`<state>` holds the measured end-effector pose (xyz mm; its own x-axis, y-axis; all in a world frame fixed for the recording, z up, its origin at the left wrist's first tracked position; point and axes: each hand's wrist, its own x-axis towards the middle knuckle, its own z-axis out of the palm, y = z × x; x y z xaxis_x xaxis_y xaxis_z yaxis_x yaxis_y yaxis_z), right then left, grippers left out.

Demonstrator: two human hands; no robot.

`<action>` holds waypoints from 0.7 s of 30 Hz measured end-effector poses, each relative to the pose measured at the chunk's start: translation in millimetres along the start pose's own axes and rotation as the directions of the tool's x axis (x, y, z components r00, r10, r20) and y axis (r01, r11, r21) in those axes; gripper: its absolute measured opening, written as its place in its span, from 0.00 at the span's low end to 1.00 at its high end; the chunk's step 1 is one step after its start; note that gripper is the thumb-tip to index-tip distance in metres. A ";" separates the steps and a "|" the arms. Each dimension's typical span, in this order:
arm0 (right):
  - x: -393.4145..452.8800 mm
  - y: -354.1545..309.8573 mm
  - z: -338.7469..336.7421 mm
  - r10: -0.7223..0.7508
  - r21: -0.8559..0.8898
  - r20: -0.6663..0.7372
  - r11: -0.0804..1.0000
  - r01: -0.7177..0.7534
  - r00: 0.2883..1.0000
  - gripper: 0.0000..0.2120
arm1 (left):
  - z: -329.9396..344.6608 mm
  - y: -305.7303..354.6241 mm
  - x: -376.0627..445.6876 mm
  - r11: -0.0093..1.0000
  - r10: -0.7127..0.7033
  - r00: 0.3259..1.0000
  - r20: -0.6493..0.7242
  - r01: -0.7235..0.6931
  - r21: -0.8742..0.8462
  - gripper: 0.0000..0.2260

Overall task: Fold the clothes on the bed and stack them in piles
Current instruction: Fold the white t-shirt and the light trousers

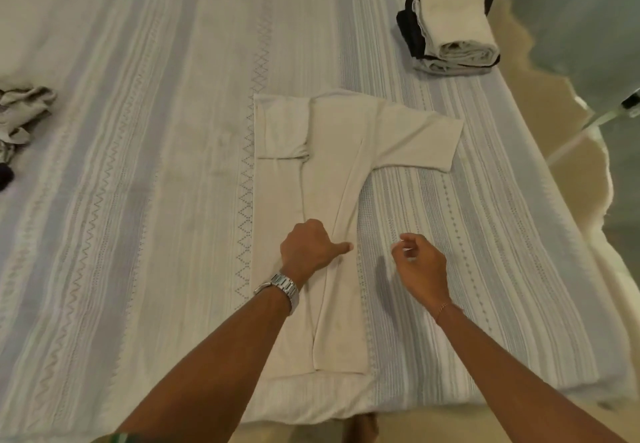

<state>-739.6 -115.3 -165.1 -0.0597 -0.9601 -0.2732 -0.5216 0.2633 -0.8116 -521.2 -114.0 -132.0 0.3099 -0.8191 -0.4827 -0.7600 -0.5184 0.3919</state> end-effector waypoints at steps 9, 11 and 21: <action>130.2 -43.3 -10.7 0.382 0.577 0.111 0.727 -0.372 0.918 0.07 | -28.3 53.4 91.3 0.988 0.123 0.992 -0.031 -0.125 -0.086 0.23; 151.8 -51.4 -11.7 0.458 0.704 0.154 0.571 -0.422 0.876 0.10 | -28.9 58.2 109.0 0.980 0.153 0.988 -0.015 -0.154 -0.128 0.22; 241.8 -70.2 -13.6 0.457 0.880 0.263 0.249 -0.406 0.850 0.26 | -29.3 82.4 196.4 0.919 0.249 0.969 -0.004 -0.238 -0.313 0.29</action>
<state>-728.9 -367.1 -167.1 -0.0657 -0.6707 -0.7388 0.6433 0.5375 -0.5452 -506.2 -324.8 -171.6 0.1135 -0.9234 -0.3667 -0.5934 -0.3590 0.7204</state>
